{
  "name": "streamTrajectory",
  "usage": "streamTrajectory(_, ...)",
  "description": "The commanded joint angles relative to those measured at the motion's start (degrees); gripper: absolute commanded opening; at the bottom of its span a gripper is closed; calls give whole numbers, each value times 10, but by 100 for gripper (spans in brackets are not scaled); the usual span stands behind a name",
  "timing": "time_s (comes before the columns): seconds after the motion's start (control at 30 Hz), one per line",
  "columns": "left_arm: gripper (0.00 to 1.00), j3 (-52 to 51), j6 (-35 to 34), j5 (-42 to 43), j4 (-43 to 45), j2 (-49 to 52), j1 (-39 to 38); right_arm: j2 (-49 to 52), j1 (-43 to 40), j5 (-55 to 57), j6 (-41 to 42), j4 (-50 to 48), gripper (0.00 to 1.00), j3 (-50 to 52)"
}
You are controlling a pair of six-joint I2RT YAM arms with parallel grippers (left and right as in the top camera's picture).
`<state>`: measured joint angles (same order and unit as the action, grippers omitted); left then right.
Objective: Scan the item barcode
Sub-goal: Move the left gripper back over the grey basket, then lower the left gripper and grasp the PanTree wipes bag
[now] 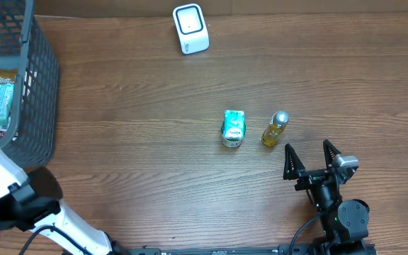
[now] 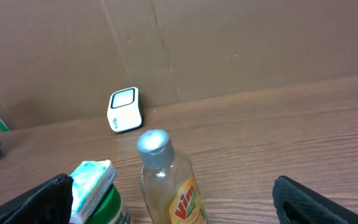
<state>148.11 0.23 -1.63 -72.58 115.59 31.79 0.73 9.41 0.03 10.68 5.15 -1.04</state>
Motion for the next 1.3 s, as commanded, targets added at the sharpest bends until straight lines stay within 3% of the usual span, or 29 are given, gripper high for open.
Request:
streamTrajectory(0.0,100,-36,41,-3,6,33,21,-6,-1,3,0,-3,100,6)
streamTrajectory(0.5,100,-104,154,-3,2,191,66,-6,-1,3,0,-3,100,6)
streamTrajectory(1.27,100,-104,267,-15,37,269,68,-6,-1,3,0,-3,100,6)
